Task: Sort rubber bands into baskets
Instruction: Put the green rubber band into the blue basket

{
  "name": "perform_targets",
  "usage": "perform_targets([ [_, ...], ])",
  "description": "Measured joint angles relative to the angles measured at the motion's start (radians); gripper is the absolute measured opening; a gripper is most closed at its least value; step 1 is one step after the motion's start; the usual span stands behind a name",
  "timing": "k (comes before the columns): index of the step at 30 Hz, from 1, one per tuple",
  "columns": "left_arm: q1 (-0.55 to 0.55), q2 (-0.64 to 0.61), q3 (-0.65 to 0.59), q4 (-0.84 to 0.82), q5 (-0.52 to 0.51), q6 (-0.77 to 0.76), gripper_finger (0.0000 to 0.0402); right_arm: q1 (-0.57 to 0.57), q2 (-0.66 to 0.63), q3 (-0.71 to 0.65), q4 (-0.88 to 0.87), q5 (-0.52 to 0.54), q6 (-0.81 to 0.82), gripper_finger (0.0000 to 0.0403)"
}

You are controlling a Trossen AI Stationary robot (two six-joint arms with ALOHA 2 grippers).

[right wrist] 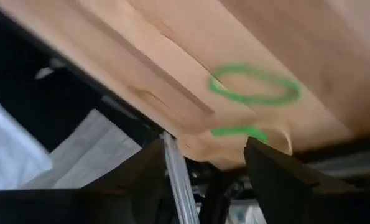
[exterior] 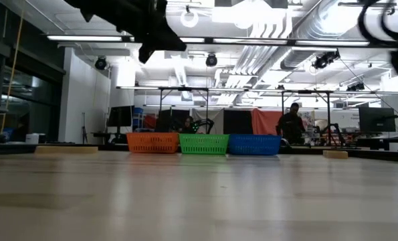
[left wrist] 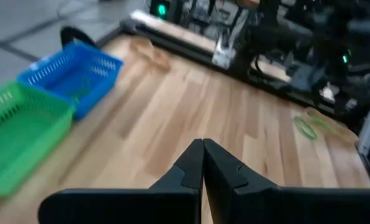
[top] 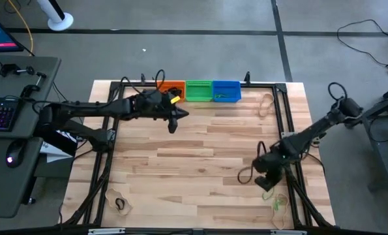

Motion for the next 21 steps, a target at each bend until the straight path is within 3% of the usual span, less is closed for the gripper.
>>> perform_targets([
  [6, 0.040, 0.001, 0.000, 0.046, -0.002, 0.044, 0.0000, 0.086, 0.127, 0.000, 0.008, 0.017, 0.160, 0.0173],
  [21, 0.063, 0.002, -0.001, 0.019, 0.002, 0.040, 0.0000, 0.075, 0.407, 0.000, 0.004, 0.016, 0.203, 0.0161],
])
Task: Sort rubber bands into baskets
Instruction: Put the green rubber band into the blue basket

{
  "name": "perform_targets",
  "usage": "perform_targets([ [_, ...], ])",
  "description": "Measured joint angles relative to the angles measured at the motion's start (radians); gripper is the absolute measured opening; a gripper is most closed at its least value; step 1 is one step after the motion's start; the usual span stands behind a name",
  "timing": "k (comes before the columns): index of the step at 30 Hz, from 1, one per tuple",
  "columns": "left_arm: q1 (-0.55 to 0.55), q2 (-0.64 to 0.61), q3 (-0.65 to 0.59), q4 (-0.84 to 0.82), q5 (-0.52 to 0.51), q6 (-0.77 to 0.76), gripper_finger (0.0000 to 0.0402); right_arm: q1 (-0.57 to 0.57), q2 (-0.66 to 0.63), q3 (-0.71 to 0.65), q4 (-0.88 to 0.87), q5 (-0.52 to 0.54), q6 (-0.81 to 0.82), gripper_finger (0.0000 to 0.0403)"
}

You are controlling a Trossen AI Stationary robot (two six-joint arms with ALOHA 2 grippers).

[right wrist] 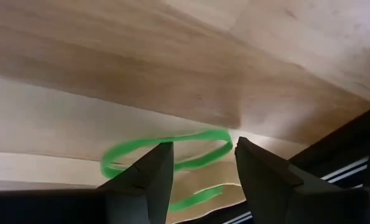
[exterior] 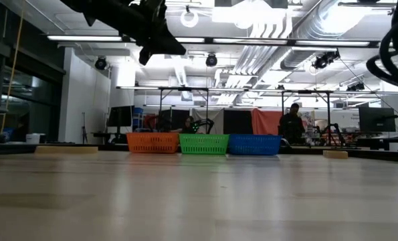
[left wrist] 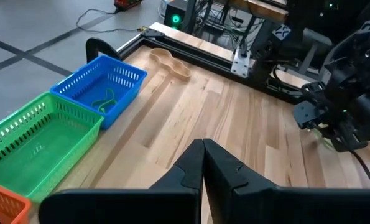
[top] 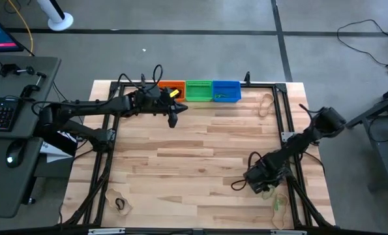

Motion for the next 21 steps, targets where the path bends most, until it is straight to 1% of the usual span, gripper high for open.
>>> perform_targets([
  [5, 0.000, 0.000, 0.000, -0.012, 0.000, -0.001, 0.0000, -0.001, 0.045, 0.005, -0.005, -0.003, -0.022, 0.0161],
  [9, 0.000, 0.000, 0.000, -0.015, 0.000, -0.014, 0.0000, -0.002, 0.075, 0.006, -0.006, -0.002, -0.089, 0.0152],
  [12, 0.000, 0.000, 0.000, -0.015, 0.000, -0.018, 0.0000, -0.002, 0.083, 0.007, -0.005, -0.004, -0.123, 0.0116],
  [16, 0.000, 0.000, 0.000, -0.015, 0.000, -0.018, 0.0000, -0.001, 0.075, 0.007, 0.010, 0.005, -0.141, 0.0024],
  [17, 0.000, 0.000, 0.000, -0.014, 0.000, -0.018, 0.0000, -0.001, 0.066, 0.007, 0.006, 0.013, -0.152, 0.0013],
  [19, 0.000, -0.003, 0.007, -0.015, 0.000, -0.029, 0.0000, 0.000, 0.050, 0.027, -0.032, 0.037, -0.173, 0.0013],
  [21, 0.000, -0.028, 0.030, -0.021, 0.007, -0.034, 0.0000, -0.003, 0.032, 0.064, -0.114, 0.094, -0.211, 0.0007],
])
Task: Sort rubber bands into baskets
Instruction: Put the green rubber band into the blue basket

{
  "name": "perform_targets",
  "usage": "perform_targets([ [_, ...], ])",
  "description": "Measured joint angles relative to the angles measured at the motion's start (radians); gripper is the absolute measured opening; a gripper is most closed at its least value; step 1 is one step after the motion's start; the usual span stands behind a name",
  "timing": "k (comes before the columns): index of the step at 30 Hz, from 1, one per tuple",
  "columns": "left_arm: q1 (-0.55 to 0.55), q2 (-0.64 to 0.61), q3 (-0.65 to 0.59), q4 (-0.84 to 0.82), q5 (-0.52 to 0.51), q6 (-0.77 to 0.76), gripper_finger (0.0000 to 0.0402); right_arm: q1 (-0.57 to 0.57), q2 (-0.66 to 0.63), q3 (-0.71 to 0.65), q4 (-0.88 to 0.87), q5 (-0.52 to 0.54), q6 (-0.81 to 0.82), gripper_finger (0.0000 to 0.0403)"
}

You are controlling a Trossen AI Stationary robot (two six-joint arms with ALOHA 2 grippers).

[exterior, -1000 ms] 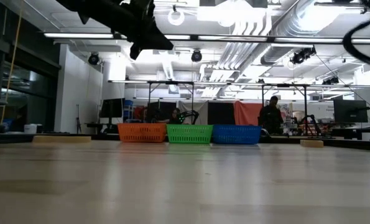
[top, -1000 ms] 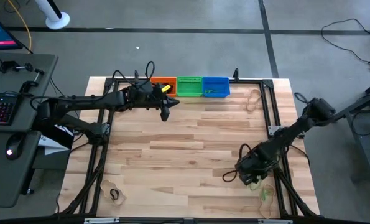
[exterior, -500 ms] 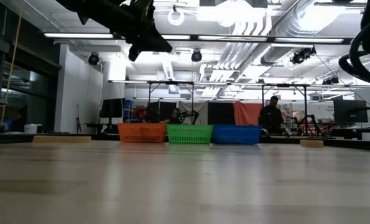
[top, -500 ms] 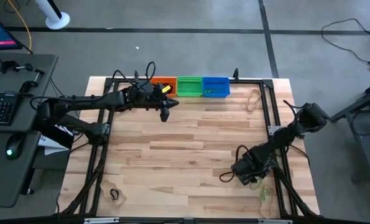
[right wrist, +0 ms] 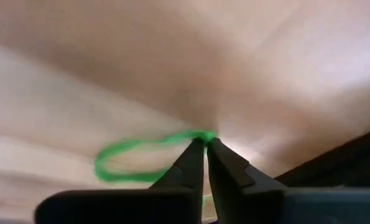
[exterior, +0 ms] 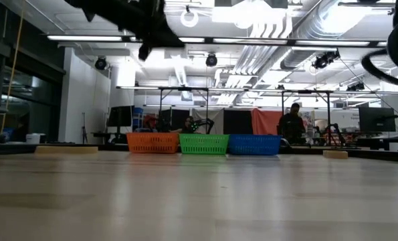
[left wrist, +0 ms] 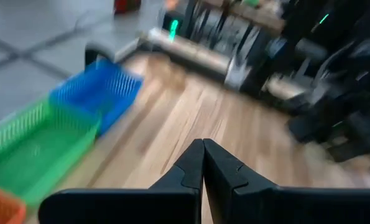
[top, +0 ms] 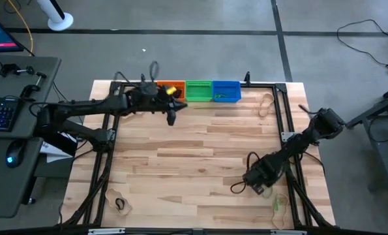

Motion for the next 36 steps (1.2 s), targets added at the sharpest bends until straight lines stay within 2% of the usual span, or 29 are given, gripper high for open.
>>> perform_targets([
  [5, 0.010, -0.082, 0.080, 0.014, 0.001, 0.091, 0.0000, -0.070, -0.064, 0.140, -0.176, 0.155, -0.161, 0.0001],
  [10, 0.022, -0.143, 0.129, 0.013, -0.009, 0.111, 0.0000, -0.281, -0.096, 0.276, -0.194, 0.343, -0.373, 0.0000],
  [14, 0.026, -0.182, 0.132, -0.003, -0.010, 0.077, 0.0000, -0.420, -0.096, 0.339, -0.201, 0.360, -0.552, 0.0000],
  [17, 0.025, -0.199, 0.131, -0.044, -0.010, 0.054, 0.0000, -0.441, -0.097, 0.334, -0.252, 0.300, -0.564, 0.0000],
  [21, 0.025, -0.200, 0.131, -0.118, -0.010, 0.037, 0.0000, -0.375, -0.097, 0.275, -0.256, 0.196, -0.438, 0.0000],
  [27, 0.025, -0.180, 0.130, -0.146, -0.010, 0.052, 0.0000, -0.159, -0.097, 0.188, -0.162, 0.126, -0.119, 0.0018],
  [33, 0.026, -0.177, 0.130, -0.144, -0.010, 0.068, 0.0000, -0.006, -0.098, 0.137, -0.101, 0.095, 0.198, 0.0111],
  [36, 0.026, -0.176, 0.130, -0.145, -0.010, 0.077, 0.0000, 0.043, -0.098, 0.079, 0.020, 0.088, 0.323, 0.0168],
])
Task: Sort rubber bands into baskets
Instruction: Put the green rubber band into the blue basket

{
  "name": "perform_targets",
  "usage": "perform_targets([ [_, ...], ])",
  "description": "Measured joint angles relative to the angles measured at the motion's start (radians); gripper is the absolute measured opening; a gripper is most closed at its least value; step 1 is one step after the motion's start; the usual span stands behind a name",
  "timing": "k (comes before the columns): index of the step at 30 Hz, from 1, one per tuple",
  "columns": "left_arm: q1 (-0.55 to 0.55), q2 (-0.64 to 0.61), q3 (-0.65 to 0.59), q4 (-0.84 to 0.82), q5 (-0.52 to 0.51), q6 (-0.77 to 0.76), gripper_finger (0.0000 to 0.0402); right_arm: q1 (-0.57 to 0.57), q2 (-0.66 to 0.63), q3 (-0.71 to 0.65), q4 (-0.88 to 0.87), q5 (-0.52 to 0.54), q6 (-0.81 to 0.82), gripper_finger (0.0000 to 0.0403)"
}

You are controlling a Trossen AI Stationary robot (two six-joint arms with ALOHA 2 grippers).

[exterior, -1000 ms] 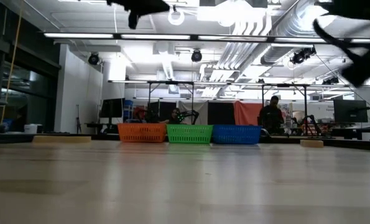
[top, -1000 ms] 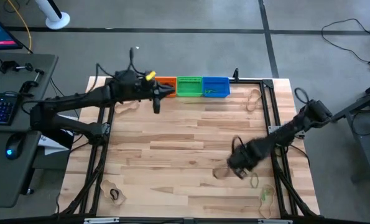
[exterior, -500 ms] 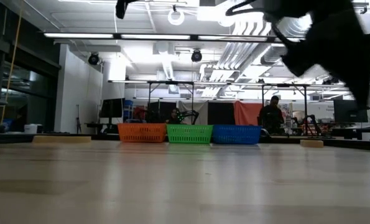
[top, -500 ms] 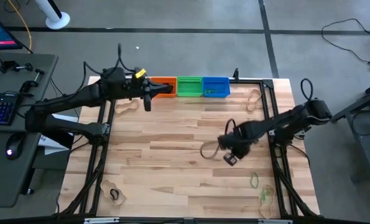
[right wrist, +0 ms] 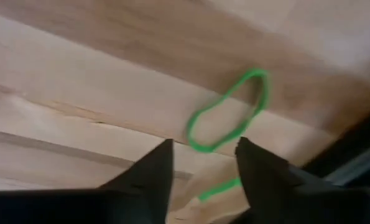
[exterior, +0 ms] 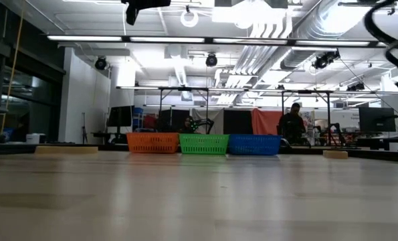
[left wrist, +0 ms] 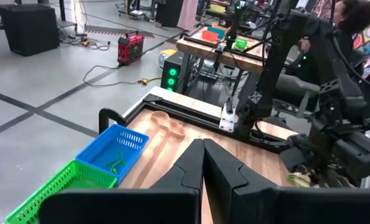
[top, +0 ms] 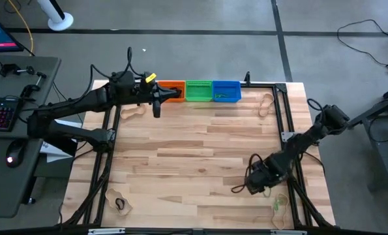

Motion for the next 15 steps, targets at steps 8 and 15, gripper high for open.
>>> perform_targets([
  [8, 0.000, 0.000, 0.000, 0.000, 0.000, -0.007, 0.0000, 0.050, -0.064, -0.116, 0.131, 0.094, 0.225, 0.0239],
  [15, 0.000, 0.000, 0.000, 0.000, 0.000, -0.021, 0.0000, 0.072, -0.112, -0.120, 0.005, 0.128, 0.297, 0.0240],
])
